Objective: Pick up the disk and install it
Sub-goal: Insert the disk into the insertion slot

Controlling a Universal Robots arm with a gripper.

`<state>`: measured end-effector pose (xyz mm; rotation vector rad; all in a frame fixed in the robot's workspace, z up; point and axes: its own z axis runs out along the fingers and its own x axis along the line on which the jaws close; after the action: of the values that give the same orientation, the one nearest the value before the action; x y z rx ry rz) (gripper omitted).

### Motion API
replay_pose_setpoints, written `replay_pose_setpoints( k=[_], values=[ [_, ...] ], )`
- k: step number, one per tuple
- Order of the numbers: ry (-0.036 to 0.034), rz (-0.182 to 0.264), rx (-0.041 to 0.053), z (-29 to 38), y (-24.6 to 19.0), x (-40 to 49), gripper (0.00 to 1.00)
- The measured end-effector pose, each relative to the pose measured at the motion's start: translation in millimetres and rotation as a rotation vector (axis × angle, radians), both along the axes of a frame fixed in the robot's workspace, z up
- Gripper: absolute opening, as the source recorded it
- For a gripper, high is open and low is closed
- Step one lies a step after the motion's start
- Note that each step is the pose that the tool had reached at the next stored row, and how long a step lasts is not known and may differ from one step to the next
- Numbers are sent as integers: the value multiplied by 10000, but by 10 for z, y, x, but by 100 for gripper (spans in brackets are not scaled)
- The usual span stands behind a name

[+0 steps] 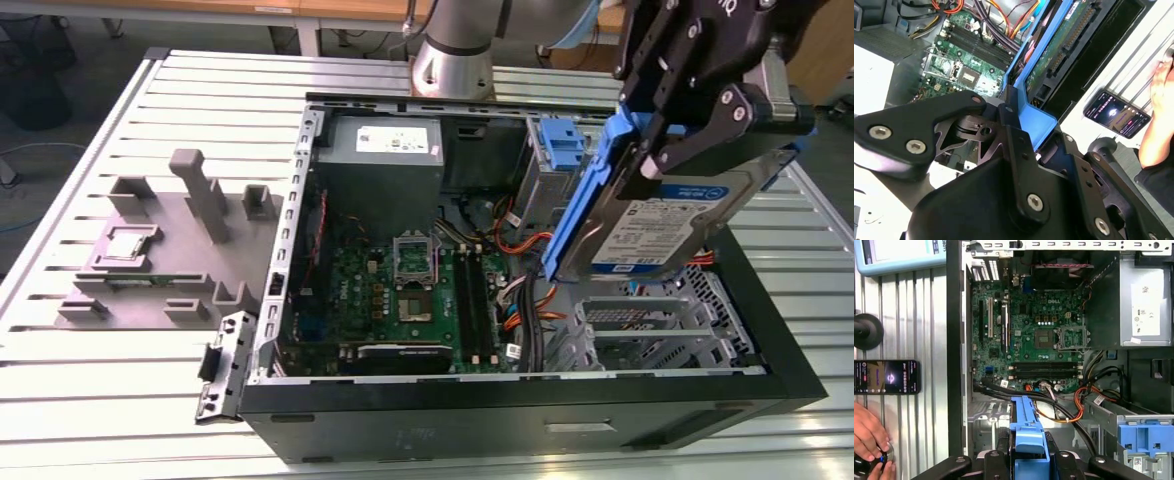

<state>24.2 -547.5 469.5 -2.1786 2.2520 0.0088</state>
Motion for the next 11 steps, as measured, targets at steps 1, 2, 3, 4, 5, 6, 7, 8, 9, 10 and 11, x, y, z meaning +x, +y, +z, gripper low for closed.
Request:
replay_pose_setpoints(
  k=[1, 2, 3, 4, 5, 6, 7, 8, 9, 10, 11],
  values=[
    [0, 2, 0, -9, -5, 10, 36],
    [0, 3, -1, -18, -11, 19, 36],
    [0, 5, -2, -26, -18, 32, 36],
    [0, 5, -1, -34, -25, 46, 36],
    [0, 7, 0, -43, -31, 62, 36],
    [0, 9, 0, -51, -36, 78, 36],
    [0, 11, -1, -59, -42, 92, 36],
    [-1, 15, 1, -76, -61, 127, 36],
    [0, 15, 0, -80, -77, 136, 36],
    [0, 14, 0, -85, -93, 146, 36],
    [0, 15, 1, -90, -106, 156, 36]
  ],
)
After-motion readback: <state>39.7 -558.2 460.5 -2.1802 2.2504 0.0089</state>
